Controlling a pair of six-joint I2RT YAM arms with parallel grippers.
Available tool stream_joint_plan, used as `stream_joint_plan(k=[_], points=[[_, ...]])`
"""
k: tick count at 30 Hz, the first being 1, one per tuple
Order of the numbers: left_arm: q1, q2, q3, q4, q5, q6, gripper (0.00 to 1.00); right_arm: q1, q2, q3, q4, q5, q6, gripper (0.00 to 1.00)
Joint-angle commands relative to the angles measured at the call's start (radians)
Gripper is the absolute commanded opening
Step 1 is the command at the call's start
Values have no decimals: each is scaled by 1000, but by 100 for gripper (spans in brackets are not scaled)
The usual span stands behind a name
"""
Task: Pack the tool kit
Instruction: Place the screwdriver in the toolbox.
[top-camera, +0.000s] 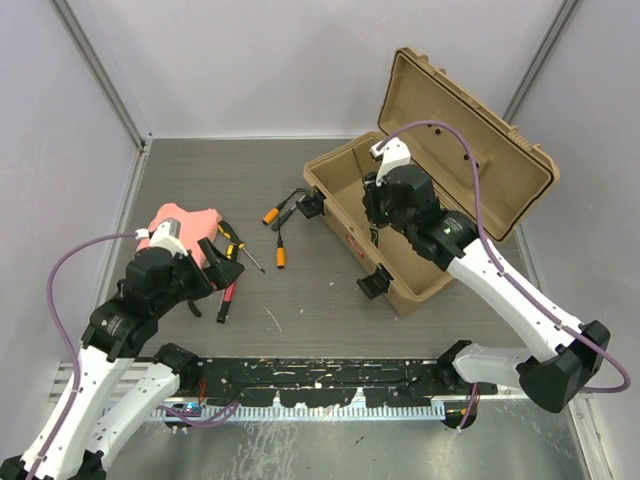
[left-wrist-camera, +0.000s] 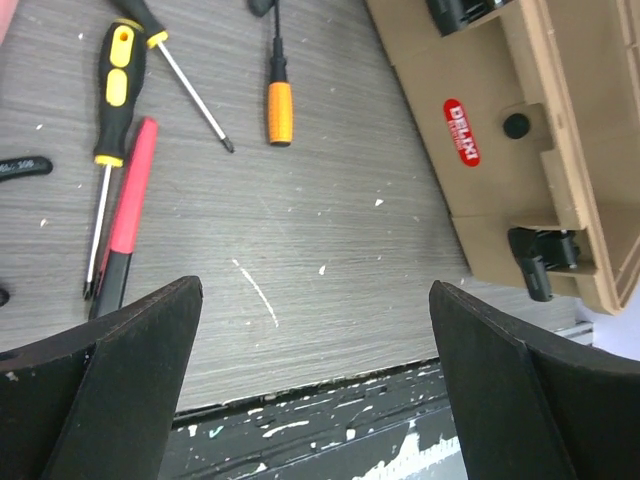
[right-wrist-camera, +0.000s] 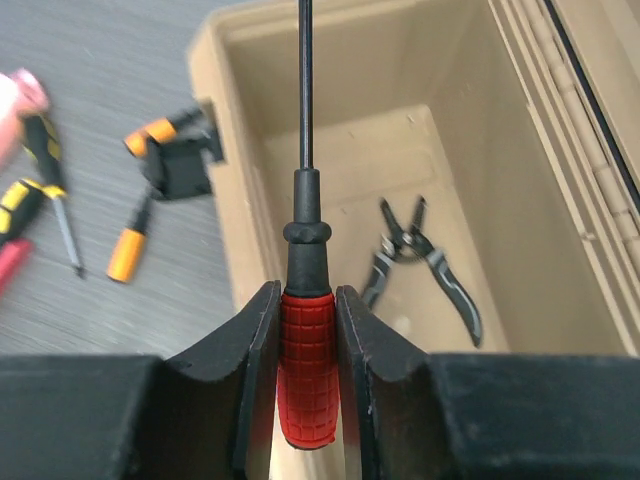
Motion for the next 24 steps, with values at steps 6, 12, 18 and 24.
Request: stream_joint_plan(k=[6,12,18,24], points=[[6,87,-19,-125,-72,30,98,-141,152,19,-230,-31,-210,1],[5,219,-26,-145,-8,31,98,-178,265,-13,-189,32,-253,1],[5,227,-13,-161,3,52,98,-185,324,-118,44,117,-332,2],[5,210,-23,-158,3,50,98,-230,344,-131,90,-39,-373,6]])
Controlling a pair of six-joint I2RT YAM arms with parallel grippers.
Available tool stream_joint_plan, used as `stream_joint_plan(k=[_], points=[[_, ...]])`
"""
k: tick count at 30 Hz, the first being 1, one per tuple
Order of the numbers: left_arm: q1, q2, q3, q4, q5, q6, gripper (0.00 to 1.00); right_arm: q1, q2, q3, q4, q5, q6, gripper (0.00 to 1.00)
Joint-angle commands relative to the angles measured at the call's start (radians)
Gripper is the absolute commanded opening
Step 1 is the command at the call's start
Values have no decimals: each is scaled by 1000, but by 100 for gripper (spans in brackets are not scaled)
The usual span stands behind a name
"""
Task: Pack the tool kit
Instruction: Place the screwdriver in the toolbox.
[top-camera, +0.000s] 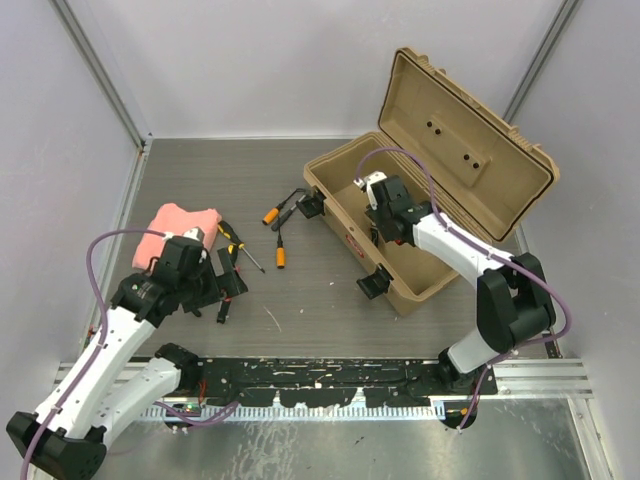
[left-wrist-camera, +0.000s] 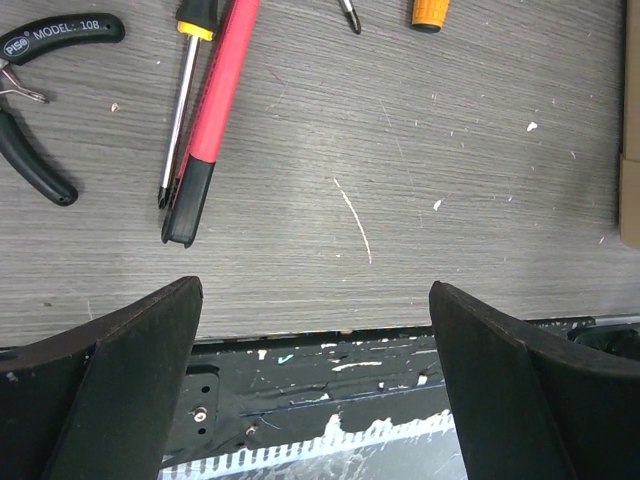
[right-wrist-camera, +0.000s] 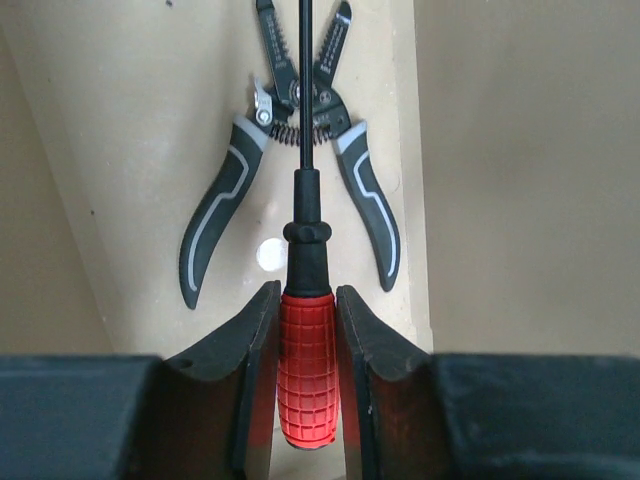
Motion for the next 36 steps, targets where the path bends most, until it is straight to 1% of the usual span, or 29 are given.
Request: stream_joint_plan(k=[1,3,4,8,13,18,21,27,30,33,34,36], points=[[6,1,8,-7,13,19,98,-34,-1,10,112,-101,-51,7],[6,18,6,-9,16,18,98,-61,16,5,117,-196,-54,9],[5,28,3,-6,18,18,98,-72,31,7,118,-216,-47,9],[5,64,-3,-5,37,15,98,-89,84,18,112,-204,-42,11],[4,76,-23,11,49,5,98,-91,159,80,61,-112,-26,15],[5,93,-50,18,52,-16,98,-91,200,135,7,-138,-2,25],[5,134,-47,15,50,-19,98,-90,201,146,4,-153,-1,30],[5,190,-50,22,32,-21,98,-92,217,145,6,-113,-46,31],[5,195,-54,28,33,-25,98,-93,205,145,13,-78,-69,37],[5,198,-54,27,22,-25,98,-92,184,166,4,-76,-67,42],[5,200,-52,25,17,-26,98,-92,171,183,-9,-84,-56,43],[5,205,-47,15,4,-31,98,-93,123,203,-12,-110,-39,48]])
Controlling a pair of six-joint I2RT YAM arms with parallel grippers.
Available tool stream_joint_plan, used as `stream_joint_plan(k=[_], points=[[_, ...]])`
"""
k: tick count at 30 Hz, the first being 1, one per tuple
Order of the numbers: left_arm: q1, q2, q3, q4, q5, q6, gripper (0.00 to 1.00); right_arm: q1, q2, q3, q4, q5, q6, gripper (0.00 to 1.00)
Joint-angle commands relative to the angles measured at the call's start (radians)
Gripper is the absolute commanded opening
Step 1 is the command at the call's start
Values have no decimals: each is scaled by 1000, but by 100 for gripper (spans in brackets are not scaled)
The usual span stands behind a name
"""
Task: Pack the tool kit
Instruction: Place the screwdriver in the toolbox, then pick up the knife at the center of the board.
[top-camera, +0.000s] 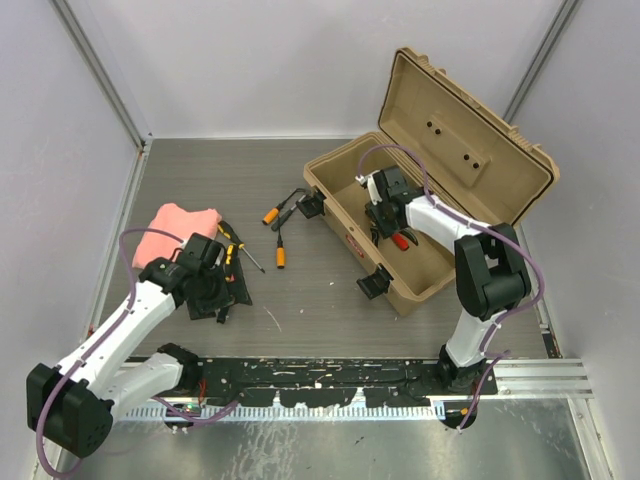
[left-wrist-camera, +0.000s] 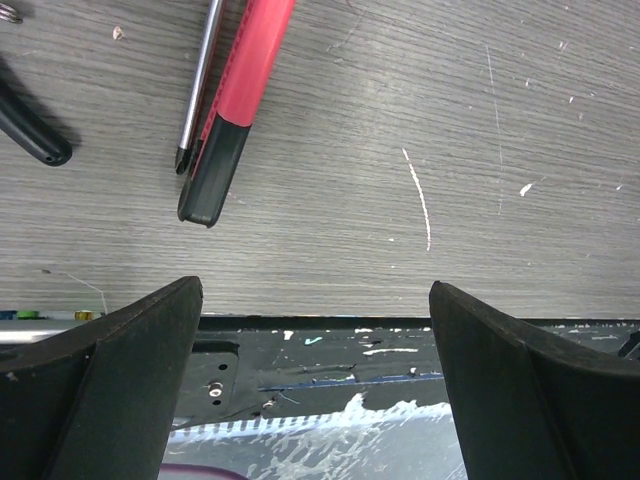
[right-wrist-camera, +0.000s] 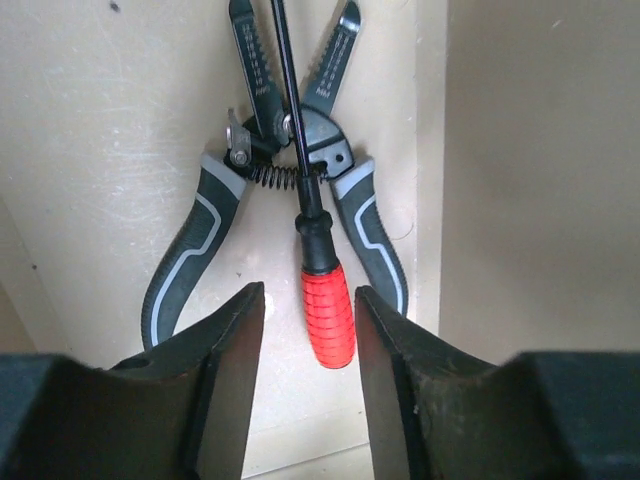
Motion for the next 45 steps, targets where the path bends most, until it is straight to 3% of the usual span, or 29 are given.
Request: stream_joint_plan(k=[1,10,24,32,37,45], points=[[5,5,10,11,-36,-18,98,-2,-127,84,11,-16,13,51],[9,-21,20,11,-92,-15,98,-2,-448,84,60,-148,116,58],[15,164,-13,96,-122,-14,98,-1,-824,-314,427,-550,521,67],[15,287,1,116,-134,8,99,-2,-843,-308,356,-493,538,67],[15,370,29,127,-129,31,90,-1,-810,-281,242,-427,510,67],[15,400,-5,186,-98,35,78,-1,-824,-314,229,-376,516,67]])
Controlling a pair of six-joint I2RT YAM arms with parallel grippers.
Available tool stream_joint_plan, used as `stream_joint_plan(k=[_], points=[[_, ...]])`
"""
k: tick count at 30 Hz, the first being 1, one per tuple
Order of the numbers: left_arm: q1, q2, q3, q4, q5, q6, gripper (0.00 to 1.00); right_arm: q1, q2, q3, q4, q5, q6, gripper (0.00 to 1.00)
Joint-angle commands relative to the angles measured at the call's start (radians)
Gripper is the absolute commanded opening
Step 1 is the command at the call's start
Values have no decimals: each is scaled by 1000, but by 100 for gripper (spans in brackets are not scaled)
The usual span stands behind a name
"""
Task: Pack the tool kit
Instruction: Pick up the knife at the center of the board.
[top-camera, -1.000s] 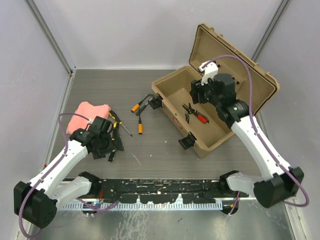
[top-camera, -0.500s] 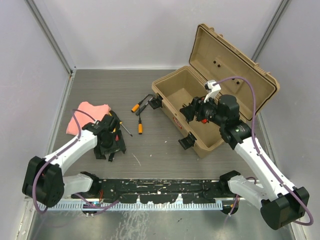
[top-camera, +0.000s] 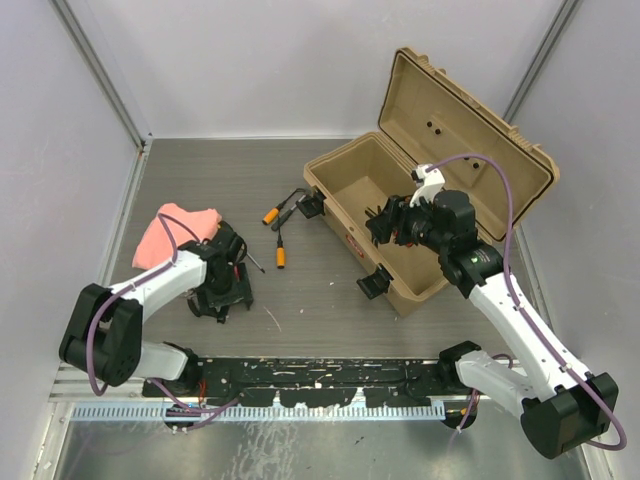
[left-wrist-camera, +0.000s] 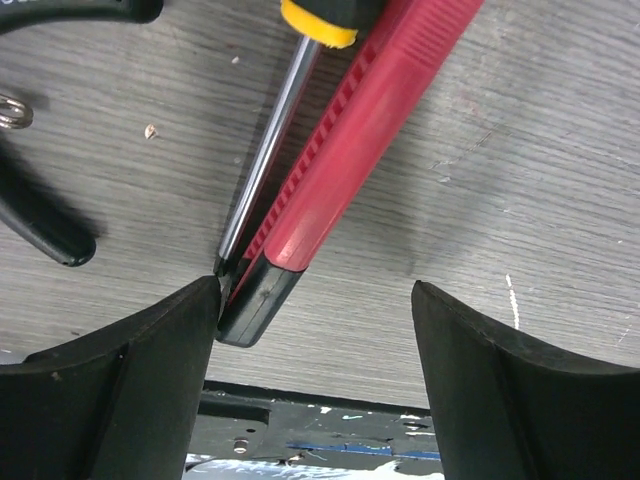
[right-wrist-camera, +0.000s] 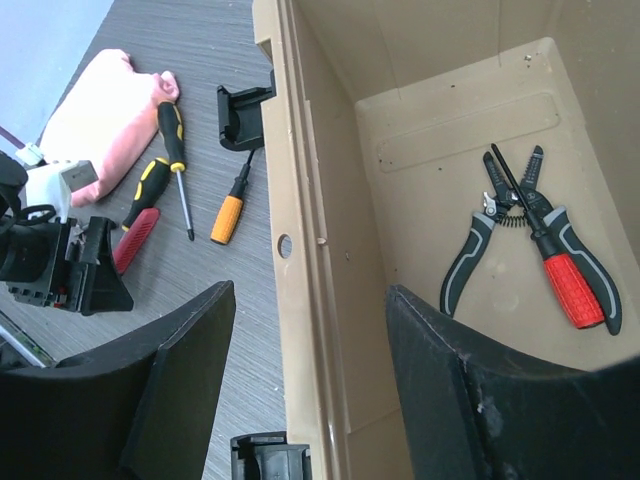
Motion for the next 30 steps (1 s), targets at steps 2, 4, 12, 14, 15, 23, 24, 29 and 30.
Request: stream_joint_plan(k=[2,4,12,14,15,23,24,29,30], points=[[5,6,-1,53,14,10,77,-1,-16,9,17,34,-7,67],[4,4,-9,77,28,13,76,-1,-14,9,15,42,-7,66],[4,27,1,103,10,35,64,-1,-111,-15,59,153,14,65],[4,38,9,99,-2,44,61,-2,-133,-25,59,176,14,65],[3,44,12,99,-5,47,58,-2,-140,-31,59,181,15,66],[3,49,6,98,-33,56,41,-1,-158,-51,59,195,42,66],[3,48,5,99,-36,56,38,0,-158,-49,59,193,43,66],[3,5,-16,137,2,51,16,-1,-161,-45,52,190,49,67],[3,-10,-22,147,13,49,14,-2,-162,-45,50,193,50,67]])
